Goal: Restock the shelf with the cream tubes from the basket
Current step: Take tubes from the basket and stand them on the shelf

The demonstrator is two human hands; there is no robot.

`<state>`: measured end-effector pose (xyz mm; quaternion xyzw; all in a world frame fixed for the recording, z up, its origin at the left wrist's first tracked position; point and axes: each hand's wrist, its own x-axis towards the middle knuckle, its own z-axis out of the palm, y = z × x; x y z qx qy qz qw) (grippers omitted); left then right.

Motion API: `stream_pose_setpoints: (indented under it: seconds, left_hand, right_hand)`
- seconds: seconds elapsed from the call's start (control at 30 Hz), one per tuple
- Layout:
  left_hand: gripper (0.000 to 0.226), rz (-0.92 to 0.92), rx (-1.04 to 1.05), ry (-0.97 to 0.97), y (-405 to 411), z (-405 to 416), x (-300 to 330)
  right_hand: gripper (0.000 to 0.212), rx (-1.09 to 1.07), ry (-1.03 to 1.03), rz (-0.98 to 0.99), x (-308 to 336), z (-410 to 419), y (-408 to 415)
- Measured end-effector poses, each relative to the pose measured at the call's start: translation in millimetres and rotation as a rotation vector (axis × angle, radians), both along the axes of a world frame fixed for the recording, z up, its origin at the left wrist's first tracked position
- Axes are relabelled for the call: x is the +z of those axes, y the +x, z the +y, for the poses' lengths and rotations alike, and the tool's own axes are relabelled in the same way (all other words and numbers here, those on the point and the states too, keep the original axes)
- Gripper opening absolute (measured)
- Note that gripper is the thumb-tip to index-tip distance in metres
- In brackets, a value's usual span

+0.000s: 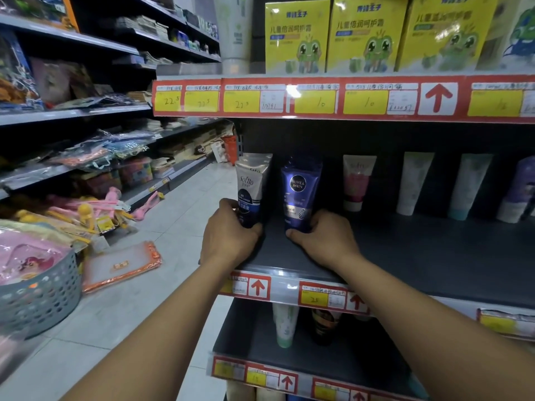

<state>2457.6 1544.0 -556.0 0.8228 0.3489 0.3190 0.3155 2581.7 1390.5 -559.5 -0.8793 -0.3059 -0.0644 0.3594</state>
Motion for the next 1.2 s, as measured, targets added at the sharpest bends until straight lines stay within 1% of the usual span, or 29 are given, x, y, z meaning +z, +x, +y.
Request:
stream_pose_setpoints:
  seconds: [0.1, 0.2, 0.57, 0.93, 1.07, 1.2]
  left_hand:
    - [0.066, -0.011, -0.002, 0.017, -0.1, -0.1, -0.2]
    - [0.066, -0.012, -0.003, 0.032, 0.2, -0.1, -0.3]
    - [0.07, -0.003, 0.012, 0.037, 2.8, 2.9, -2.2]
    - [0.069, 0.022, 0.028, 0.036, 6.8, 7.6, -3.9]
    - [0.072, 0.028, 0.035, 0.032, 7.8, 7.1, -3.8]
    - [0.083, 0.04, 0.036, 0.014, 6.7, 5.6, -2.2]
  right_hand:
    - [0.043, 0.009, 0.011, 0.001, -1.0, 1.2, 0.9]
    - [0.039, 0.024, 0.012, 0.009, -1.2, 0.4, 2.2]
    - [0.038, 0.03, 0.035, 0.001, -3.3, -0.4, 3.8]
    - [0.043, 0.03, 0.005, 0.01, -3.1, -0.3, 3.7]
    - [0.043, 0.011, -0.025, 0.008, -2.5, -0.7, 3.7]
    - [0.046, -0.008, -0.088, -0.017, 0.2, -1.9, 3.5]
